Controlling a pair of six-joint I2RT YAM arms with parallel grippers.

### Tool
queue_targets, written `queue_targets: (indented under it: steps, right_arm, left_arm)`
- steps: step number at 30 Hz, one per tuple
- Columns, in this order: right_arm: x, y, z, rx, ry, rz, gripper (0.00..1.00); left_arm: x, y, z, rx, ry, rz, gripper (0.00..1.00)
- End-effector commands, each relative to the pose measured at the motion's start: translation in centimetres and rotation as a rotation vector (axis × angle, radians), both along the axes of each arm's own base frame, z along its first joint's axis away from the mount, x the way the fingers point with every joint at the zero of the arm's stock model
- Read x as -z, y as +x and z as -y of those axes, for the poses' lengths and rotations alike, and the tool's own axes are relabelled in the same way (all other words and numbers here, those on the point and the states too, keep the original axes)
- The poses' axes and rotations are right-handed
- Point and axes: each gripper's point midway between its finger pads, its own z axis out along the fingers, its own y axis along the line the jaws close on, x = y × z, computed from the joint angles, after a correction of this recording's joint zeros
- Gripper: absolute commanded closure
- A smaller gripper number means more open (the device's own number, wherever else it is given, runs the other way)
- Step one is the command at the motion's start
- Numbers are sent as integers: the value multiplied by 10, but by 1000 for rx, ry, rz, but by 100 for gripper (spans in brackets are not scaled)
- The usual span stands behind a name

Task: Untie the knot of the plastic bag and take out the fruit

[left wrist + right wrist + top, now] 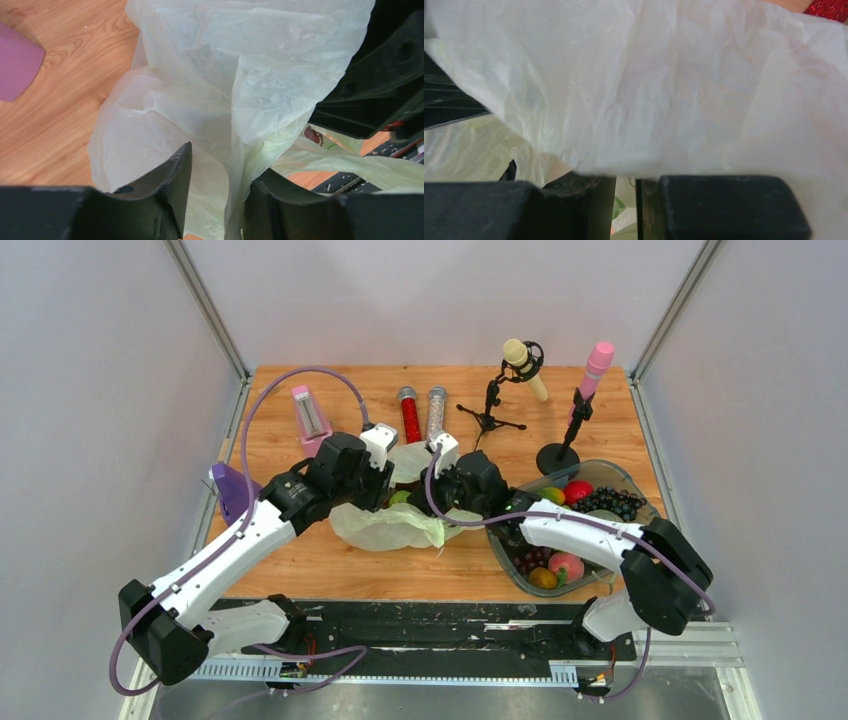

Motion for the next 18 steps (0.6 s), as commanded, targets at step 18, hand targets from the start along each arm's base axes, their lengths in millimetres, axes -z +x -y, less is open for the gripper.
queue_targets:
  steps: [18]
  right_arm:
    - [62,-151,-64,-577,39,12,93]
  left_arm:
    - [9,11,-11,-147,-14,25,81]
